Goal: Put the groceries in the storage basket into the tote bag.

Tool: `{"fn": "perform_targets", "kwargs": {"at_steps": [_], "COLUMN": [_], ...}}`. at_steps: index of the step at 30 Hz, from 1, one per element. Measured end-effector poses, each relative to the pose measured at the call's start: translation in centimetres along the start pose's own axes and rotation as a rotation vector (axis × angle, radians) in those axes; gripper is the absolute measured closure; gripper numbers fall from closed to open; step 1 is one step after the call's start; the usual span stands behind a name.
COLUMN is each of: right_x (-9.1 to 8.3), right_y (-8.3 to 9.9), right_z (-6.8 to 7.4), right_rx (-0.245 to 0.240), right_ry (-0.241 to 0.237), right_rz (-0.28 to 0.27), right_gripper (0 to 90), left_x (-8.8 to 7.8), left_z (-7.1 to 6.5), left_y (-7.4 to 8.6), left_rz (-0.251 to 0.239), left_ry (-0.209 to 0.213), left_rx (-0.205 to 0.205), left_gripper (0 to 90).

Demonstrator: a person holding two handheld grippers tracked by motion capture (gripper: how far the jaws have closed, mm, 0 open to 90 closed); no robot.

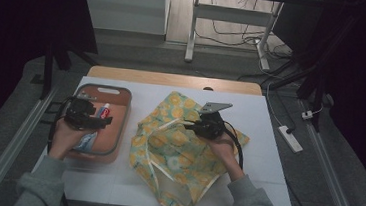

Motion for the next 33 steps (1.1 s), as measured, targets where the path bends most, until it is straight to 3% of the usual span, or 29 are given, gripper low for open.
{"fn": "perform_targets", "kwargs": {"at_steps": [7, 13, 20, 24, 26, 33], "right_x": [0.1, -0.2, -0.6, -0.7, -0.7, -0.5], "right_y": [0.0, -0.2, -0.1, 0.0, 0.0, 0.2], "right_z": [0.0, 0.1, 0.2, 0.2, 0.1, 0.0], "right_rx": [-0.004, -0.017, -0.022, -0.025, -0.024, -0.023], "right_ry": [-0.002, 0.005, 0.016, 0.023, 0.027, 0.031], "right_rz": [0.000, -0.003, -0.002, -0.001, 0.000, 0.009], "right_gripper": [89.4, 89.4, 89.4, 89.4, 89.4, 89.4], "left_x": [3.2, 4.6, 5.9, 6.1, 6.3, 6.2], "left_z": [1.5, 2.2, 2.3, 2.8, 2.9, 3.4], "left_y": [0.6, 1.0, 1.9, 2.2, 2.4, 2.4], "left_rz": [0.150, 0.212, 0.301, 0.328, 0.347, 0.361], "left_ry": [-0.061, -0.095, -0.102, -0.115, -0.099, -0.073], "left_rx": [-0.018, -0.026, -0.027, -0.057, -0.071, -0.122], "left_gripper": [25.2, 27.6, 28.5, 38.1, 44.8, 53.3]}}
Point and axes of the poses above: each handheld gripper's, and its own axes: x roughly forward along the jaws, y roughly out of its underside, z roughly to its left, the point moved 6 cm from there along x, roughly forward along the jaws, and after that the axes turned 4 degrees about -y, right-handed, at the moved point
